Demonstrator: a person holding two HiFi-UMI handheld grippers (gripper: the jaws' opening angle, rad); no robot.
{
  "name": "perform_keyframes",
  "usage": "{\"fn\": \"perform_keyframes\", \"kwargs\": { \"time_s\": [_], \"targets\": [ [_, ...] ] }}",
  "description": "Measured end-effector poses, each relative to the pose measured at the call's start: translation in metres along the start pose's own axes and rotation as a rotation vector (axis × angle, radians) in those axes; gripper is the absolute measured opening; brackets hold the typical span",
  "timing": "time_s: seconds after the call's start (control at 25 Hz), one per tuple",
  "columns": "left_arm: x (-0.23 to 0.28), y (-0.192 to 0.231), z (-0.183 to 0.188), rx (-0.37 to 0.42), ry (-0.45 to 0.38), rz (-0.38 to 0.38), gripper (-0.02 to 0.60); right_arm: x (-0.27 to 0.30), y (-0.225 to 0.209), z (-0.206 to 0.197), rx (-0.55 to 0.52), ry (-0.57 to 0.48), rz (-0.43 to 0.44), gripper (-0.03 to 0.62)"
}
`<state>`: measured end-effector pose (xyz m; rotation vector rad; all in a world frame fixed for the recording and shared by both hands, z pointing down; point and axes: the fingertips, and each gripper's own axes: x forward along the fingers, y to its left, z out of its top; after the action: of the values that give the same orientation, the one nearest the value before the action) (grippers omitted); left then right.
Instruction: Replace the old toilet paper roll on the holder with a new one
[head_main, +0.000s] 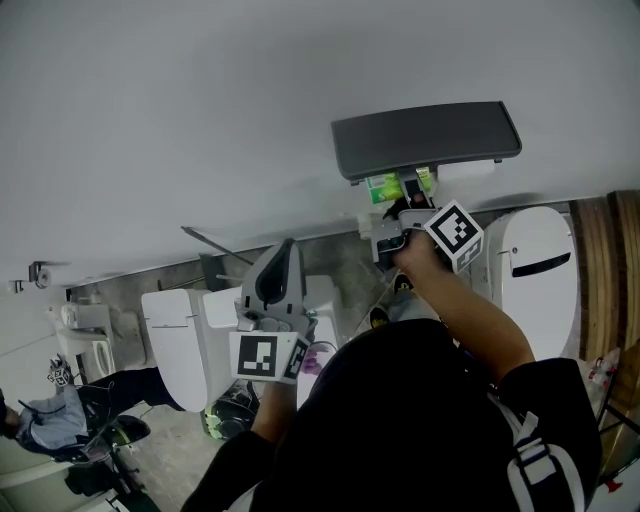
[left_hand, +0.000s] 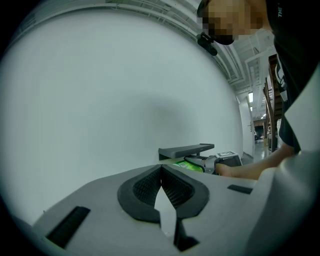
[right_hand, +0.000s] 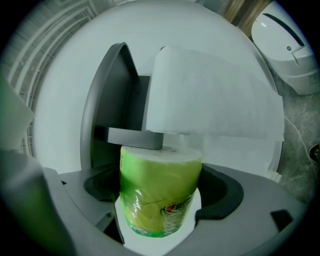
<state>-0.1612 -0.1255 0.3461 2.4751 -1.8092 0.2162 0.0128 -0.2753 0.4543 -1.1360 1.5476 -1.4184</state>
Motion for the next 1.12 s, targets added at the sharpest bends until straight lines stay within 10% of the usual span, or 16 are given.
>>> {"fn": "perform_keyframes", "kwargs": {
  "time_s": [0.6,1.12],
  "targets": [
    [0.002,-0.014,-0.005,-0.013,-0.001,-0.064,0.023,-0.025,-0.001,-0.01,-0.133,0.225,0.079,0.446],
    [0.021,-0.043,-0.003,-0.032,-0.044,-0.166,0.023,-0.104,0.024,-0.007,-0.845,0.654,0.168,0.445]
  ]
}}
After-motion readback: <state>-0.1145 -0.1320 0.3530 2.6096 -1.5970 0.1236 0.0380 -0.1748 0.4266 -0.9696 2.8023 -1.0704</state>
